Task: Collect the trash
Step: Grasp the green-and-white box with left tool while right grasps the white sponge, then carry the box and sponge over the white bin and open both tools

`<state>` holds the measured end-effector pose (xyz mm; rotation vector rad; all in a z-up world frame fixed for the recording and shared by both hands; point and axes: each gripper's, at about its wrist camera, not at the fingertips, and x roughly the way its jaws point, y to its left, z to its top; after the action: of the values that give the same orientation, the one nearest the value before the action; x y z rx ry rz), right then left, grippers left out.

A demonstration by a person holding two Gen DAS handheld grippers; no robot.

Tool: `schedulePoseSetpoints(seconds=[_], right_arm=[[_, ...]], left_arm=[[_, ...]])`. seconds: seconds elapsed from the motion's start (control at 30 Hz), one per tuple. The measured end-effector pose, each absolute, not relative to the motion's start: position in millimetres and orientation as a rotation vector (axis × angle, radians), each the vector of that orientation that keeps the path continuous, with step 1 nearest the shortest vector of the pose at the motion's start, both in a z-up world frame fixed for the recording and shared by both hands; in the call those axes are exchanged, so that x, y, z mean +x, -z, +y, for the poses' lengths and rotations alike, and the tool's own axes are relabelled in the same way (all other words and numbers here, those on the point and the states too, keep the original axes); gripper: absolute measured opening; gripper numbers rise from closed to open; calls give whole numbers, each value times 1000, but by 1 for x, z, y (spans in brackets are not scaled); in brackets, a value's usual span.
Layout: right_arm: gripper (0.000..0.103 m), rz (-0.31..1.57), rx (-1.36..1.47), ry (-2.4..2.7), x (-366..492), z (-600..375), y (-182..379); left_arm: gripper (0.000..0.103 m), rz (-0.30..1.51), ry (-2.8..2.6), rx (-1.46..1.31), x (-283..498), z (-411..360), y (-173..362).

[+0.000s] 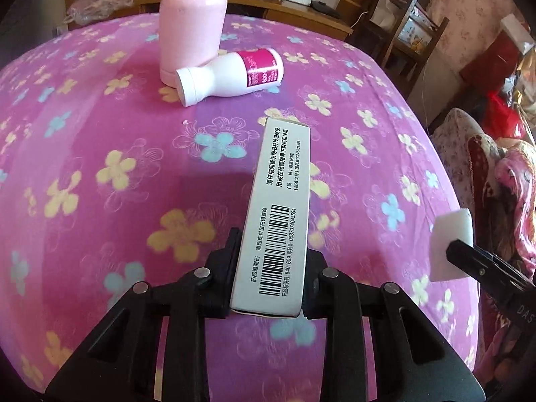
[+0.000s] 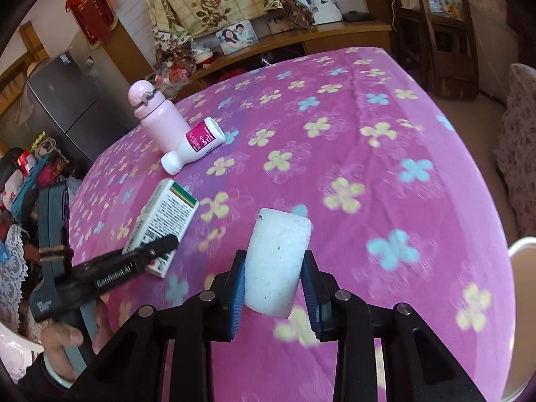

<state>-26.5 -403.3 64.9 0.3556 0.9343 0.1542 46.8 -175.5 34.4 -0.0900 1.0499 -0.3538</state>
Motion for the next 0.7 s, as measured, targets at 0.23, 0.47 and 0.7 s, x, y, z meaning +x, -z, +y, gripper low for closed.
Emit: schedulePoseSetpoints(seconds=[0.23,0.47,0.7], right_arm=[[30,925,347,-133,-74,-416,-70],[30,917,372,-101,-113,-434,-75],[30,902,396,-53,-149,-461,-79]], left_arm=[[26,1006,386,-48,-1,-193,-54],[26,974,446,5,-44,-229,-68],[26,952,513,56,-77,-269,-78]])
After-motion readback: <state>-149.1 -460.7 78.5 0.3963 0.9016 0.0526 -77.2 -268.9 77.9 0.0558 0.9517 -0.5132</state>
